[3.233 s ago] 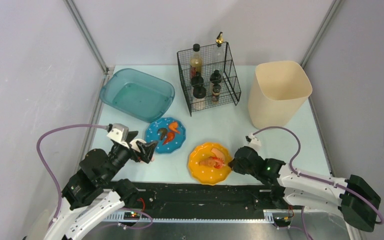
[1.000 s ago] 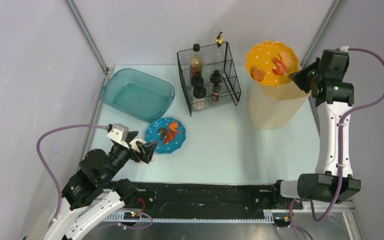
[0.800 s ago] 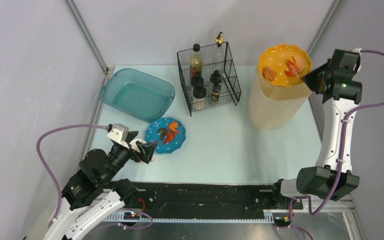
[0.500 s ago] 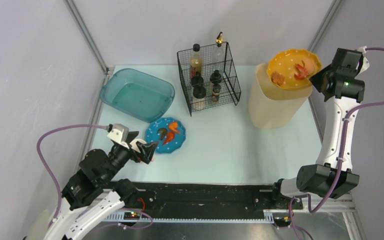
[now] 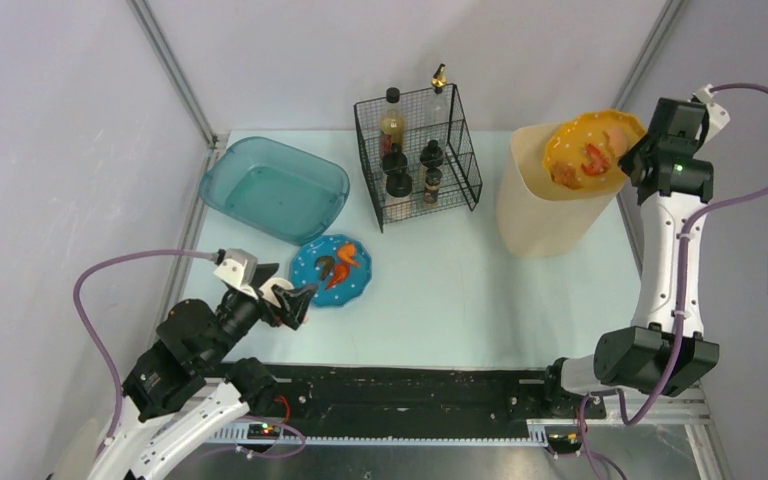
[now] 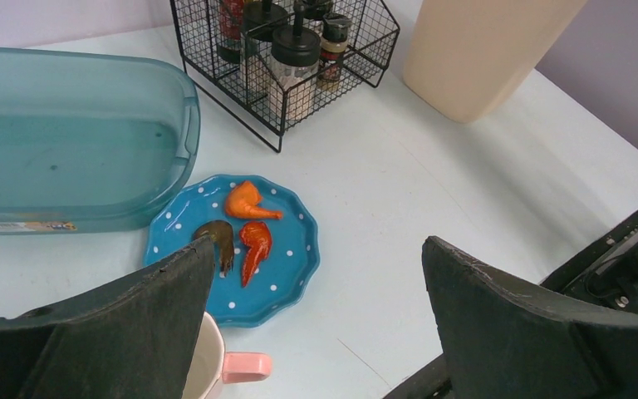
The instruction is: Clear the kitchen counter
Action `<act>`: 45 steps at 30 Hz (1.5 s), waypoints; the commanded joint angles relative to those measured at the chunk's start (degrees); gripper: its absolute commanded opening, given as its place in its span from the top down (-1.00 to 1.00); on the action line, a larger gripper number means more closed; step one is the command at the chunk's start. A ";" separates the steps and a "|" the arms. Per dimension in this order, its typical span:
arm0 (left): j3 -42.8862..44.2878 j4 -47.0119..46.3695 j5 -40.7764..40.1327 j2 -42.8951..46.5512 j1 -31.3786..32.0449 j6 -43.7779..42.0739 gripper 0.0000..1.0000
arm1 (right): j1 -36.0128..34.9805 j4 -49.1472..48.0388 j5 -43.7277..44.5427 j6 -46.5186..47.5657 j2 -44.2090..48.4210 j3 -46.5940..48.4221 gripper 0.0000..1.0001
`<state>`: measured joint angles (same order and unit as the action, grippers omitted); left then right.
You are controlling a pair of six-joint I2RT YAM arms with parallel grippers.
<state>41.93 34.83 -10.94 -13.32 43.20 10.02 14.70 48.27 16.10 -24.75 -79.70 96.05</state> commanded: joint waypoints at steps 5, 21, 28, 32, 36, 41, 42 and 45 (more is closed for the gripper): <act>-0.10 -1.59 1.23 1.26 -0.38 -0.44 -0.97 | -5.79 -15.95 8.61 8.69 2.20 0.77 1.00; -0.27 -1.59 0.71 0.68 -0.37 -0.35 -0.97 | -23.82 -55.54 34.64 53.09 5.46 -14.36 1.00; -0.27 -1.54 0.58 0.40 -0.39 -0.35 -0.97 | -26.57 -66.96 36.28 62.82 6.70 -15.71 1.00; -0.23 -1.55 0.40 0.28 -0.31 -0.35 -0.97 | -29.59 -76.31 36.54 70.98 7.72 -17.60 1.00; -0.19 -1.56 0.44 0.12 -0.39 -0.35 -0.97 | -32.26 -85.37 36.71 79.20 7.92 -18.33 1.00; -0.27 -1.53 0.40 -0.14 -0.39 -0.35 -0.97 | -36.90 -91.93 35.73 84.40 9.23 -18.06 1.00; -0.23 -1.54 0.35 -0.13 -0.35 -0.35 -0.97 | -38.49 -91.98 35.66 84.46 9.70 -17.73 1.00; -0.31 -1.53 0.30 -0.31 -0.39 -0.35 -0.97 | -42.61 -91.23 36.58 83.06 10.73 -16.98 1.00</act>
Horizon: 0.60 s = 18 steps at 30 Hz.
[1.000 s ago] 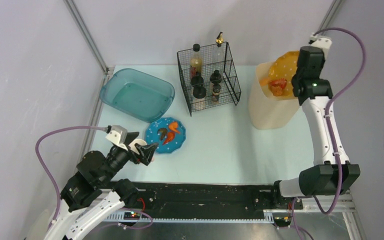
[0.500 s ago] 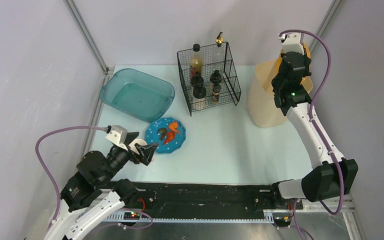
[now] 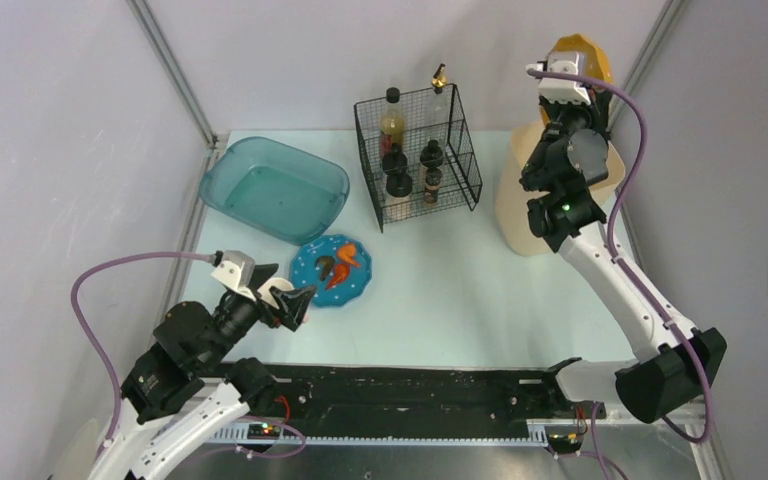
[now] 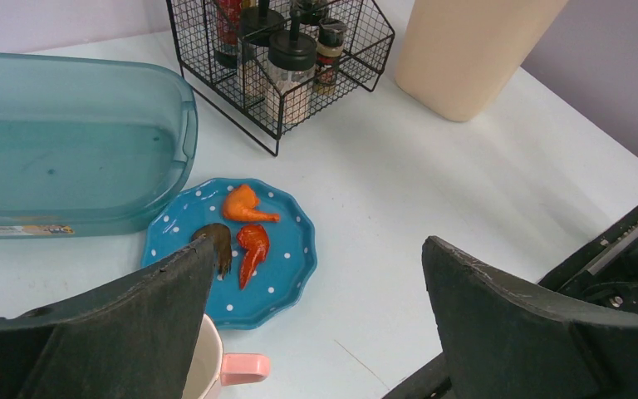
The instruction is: Clear the kitchen counter
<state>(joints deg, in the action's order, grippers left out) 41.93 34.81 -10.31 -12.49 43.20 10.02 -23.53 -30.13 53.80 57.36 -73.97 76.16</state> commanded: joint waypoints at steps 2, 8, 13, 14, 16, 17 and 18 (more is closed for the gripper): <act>-0.35 -1.52 -0.43 -1.35 -0.32 -0.35 -0.97 | -7.12 -10.06 -0.61 -2.05 6.59 3.02 1.00; -0.28 -1.51 -1.02 -1.91 -0.33 -0.40 -0.97 | -15.11 2.95 -0.23 -15.96 10.08 3.10 1.00; -0.31 -1.55 -2.04 -1.51 -0.38 0.33 -0.97 | -21.87 15.90 -0.48 -28.94 11.80 3.31 1.00; -0.28 -1.55 -2.24 -1.58 -0.37 0.63 -0.97 | -22.55 18.01 -0.64 -30.89 12.07 3.94 1.00; -0.15 -1.54 -2.52 -1.90 -0.38 1.07 -0.97 | -24.30 24.40 -1.34 -39.57 12.28 4.92 1.00; -0.04 -1.53 -2.55 -2.16 -0.39 1.28 -0.97 | -25.30 28.21 -2.12 -41.88 12.50 5.44 1.00; 0.25 -1.60 -2.45 -2.26 -0.40 1.81 -0.97 | -25.76 30.75 -2.74 -46.83 12.65 5.64 1.00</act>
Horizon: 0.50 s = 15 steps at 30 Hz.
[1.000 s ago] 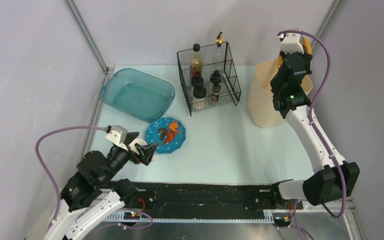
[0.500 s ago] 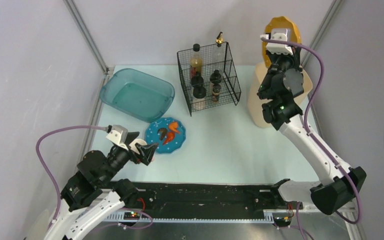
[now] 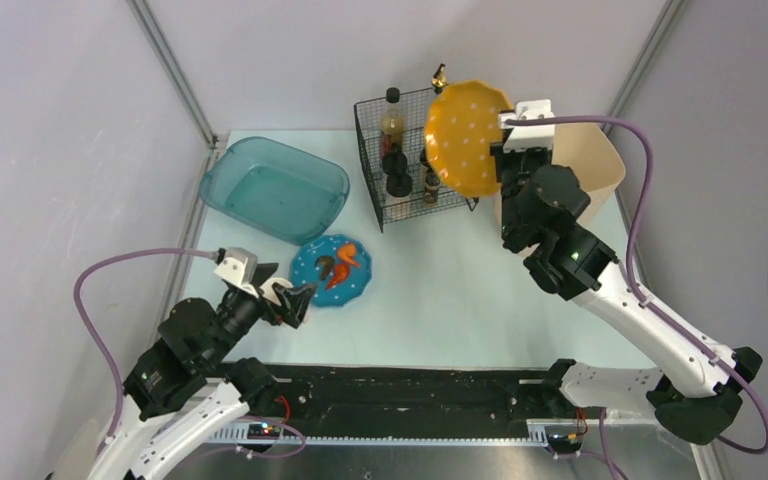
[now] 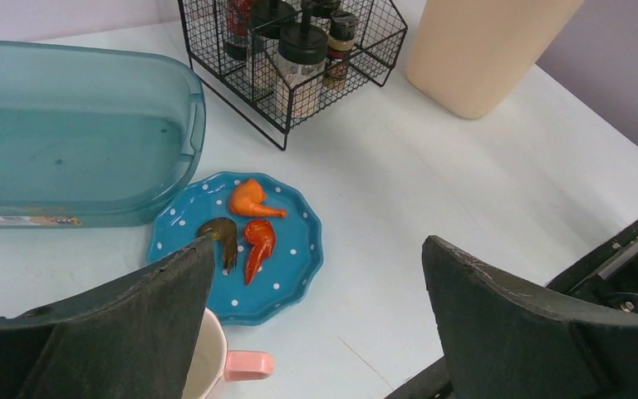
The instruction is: Clear the kitchen counter
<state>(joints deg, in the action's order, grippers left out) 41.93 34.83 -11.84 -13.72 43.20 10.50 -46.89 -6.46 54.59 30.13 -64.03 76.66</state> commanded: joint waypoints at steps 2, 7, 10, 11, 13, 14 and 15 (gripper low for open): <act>1.00 -1.65 -0.68 -1.57 -0.35 2.94 -0.97 | -3.31 13.27 -6.01 -26.87 3.34 5.35 1.00; 3.38 -1.95 1.23 -2.70 -0.38 9.38 -0.97 | -4.16 23.05 -13.26 -38.28 3.95 5.34 1.00; 4.30 -1.89 1.55 -4.60 -0.39 14.26 -0.97 | -5.16 26.70 -17.74 -43.66 3.77 5.10 1.00; 4.78 -1.81 1.81 -5.11 -0.35 15.19 -0.97 | -5.46 27.08 -18.50 -44.59 3.74 4.62 1.00; 5.40 -1.81 2.33 -6.51 -0.38 19.32 -0.97 | -6.62 27.96 -20.13 -47.43 3.70 3.62 1.00; 5.55 -1.79 2.34 -7.40 -0.39 20.36 -0.97 | -7.44 28.07 -20.73 -47.88 3.73 3.25 1.00; 5.84 -1.74 2.34 -7.83 -0.37 22.13 -0.97 | -7.96 28.21 -20.91 -48.96 3.69 2.60 1.00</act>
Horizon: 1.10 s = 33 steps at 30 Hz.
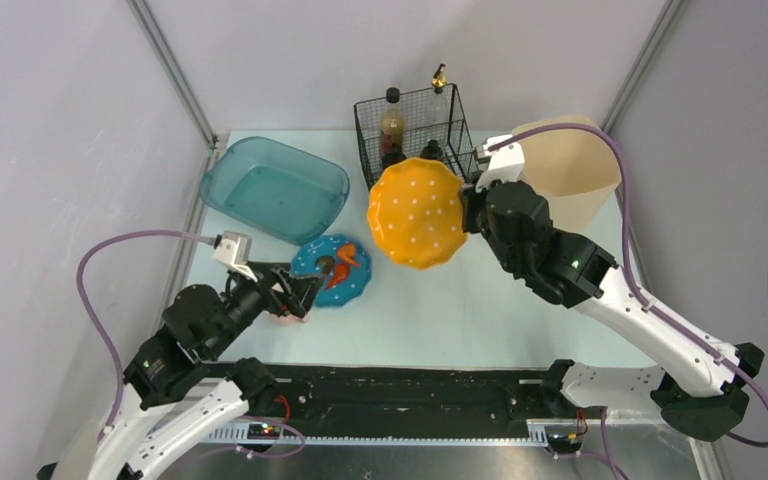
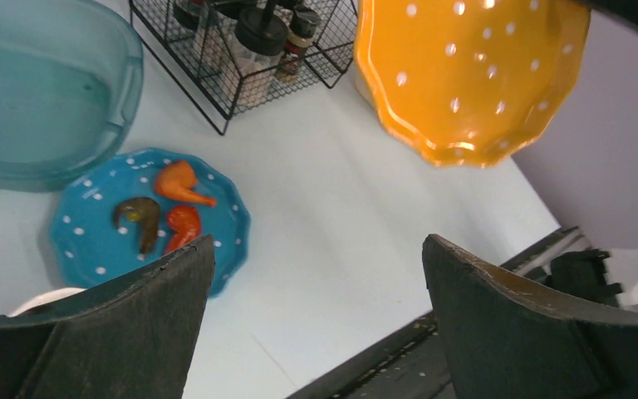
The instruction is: Clear the kitchen counter
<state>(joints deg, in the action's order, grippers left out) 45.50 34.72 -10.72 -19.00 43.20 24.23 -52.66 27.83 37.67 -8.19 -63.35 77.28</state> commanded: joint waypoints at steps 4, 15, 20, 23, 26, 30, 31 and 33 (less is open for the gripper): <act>2.25 -1.48 1.57 -5.52 -0.42 12.76 -0.97 | -3.57 -6.39 -7.76 -14.66 3.00 0.12 1.00; 1.22 -1.41 2.16 -7.56 -0.43 17.62 -0.97 | -7.69 -8.73 -11.53 -18.35 2.76 -1.99 1.00; -0.22 -1.51 1.31 -6.80 -0.35 19.00 -0.97 | -8.81 -10.07 -13.43 -19.91 2.16 -2.04 1.00; -1.20 -1.55 0.57 -5.72 -0.42 20.13 -0.97 | -9.29 -10.36 -15.13 -21.07 2.01 -2.04 1.00; -1.37 -1.56 0.18 -4.96 -0.36 20.47 -0.96 | -9.73 -11.03 -16.56 -21.61 1.96 -2.04 1.00; -1.25 -1.56 0.51 -4.36 -0.41 20.62 -0.82 | -10.08 -11.06 -18.24 -21.82 1.76 -2.02 1.00; -1.18 -1.58 0.65 -4.32 -0.42 20.56 -0.79 | -10.09 -10.92 -18.95 -21.80 1.75 -2.01 1.00; -1.04 -1.55 0.84 -4.21 -0.48 20.33 -0.74 | -10.17 -10.72 -20.19 -21.58 1.73 -2.04 1.00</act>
<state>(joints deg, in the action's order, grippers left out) 44.14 34.48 -9.30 -23.75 43.20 43.64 -62.35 28.08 20.49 -25.80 -63.31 72.99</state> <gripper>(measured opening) 0.895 0.036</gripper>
